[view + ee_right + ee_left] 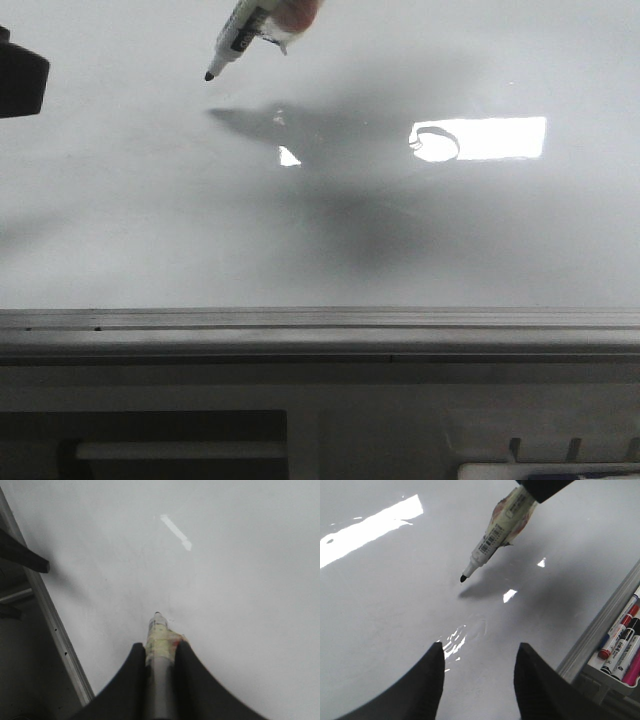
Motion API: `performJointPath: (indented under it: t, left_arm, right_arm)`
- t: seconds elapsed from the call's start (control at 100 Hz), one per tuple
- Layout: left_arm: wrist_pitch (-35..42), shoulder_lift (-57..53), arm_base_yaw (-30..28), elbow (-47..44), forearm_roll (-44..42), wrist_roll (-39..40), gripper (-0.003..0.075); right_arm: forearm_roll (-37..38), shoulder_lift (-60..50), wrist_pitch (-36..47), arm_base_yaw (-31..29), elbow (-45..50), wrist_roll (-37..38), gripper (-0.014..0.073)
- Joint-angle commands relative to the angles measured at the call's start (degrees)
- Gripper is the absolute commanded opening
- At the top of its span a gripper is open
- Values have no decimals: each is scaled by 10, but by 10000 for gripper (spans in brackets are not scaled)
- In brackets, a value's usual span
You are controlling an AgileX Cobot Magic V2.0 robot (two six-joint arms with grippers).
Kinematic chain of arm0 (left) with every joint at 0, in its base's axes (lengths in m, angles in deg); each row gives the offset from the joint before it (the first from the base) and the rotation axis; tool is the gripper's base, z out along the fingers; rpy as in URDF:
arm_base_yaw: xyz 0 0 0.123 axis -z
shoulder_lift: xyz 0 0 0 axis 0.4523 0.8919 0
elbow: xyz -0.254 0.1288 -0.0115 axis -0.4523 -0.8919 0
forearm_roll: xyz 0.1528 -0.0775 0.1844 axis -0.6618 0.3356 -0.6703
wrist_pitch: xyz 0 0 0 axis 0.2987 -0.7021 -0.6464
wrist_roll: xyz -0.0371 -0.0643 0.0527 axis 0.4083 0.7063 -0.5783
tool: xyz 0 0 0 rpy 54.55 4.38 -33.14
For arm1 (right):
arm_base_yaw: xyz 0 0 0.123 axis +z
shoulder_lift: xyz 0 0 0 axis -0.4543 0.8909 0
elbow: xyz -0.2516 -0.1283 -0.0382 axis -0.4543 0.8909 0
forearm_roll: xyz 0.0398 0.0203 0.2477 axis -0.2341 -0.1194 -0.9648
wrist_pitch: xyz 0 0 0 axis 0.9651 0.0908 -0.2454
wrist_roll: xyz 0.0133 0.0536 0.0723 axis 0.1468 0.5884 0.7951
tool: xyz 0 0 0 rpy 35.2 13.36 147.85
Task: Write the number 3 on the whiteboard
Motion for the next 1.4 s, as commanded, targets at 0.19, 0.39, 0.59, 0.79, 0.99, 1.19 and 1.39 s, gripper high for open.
performJointPath:
  t: [0.19,0.39,0.59,0.79,0.99,1.19,1.39]
  left_arm:
    - [46,-3,0,18,7,0,291]
    - [46,-3,0,18,7,0,291]
    - [46,-3,0,18,7,0,291]
    - [46,-3,0,18,7,0,291]
    - [45,-3,0,18,7,0,291]
    - [45,-3,0,18,7,0,291]
    - [45,-3,0,18,7,0,291]
  right_arm:
    - [7,4,35,-32,-34,-2,-61]
    - [22,1,-14,-60,-63,-2,-61]
    - [32,-8,-108,-65,-65,10,-60]
    - [21,3,-111,-41,-40,10,-61]
    - [22,8,-102,-37,-40,10,-60]
    - [55,-13,-160,-37,-39,49,-60]
    - [19,-1,-162,-27,-35,49,-61]
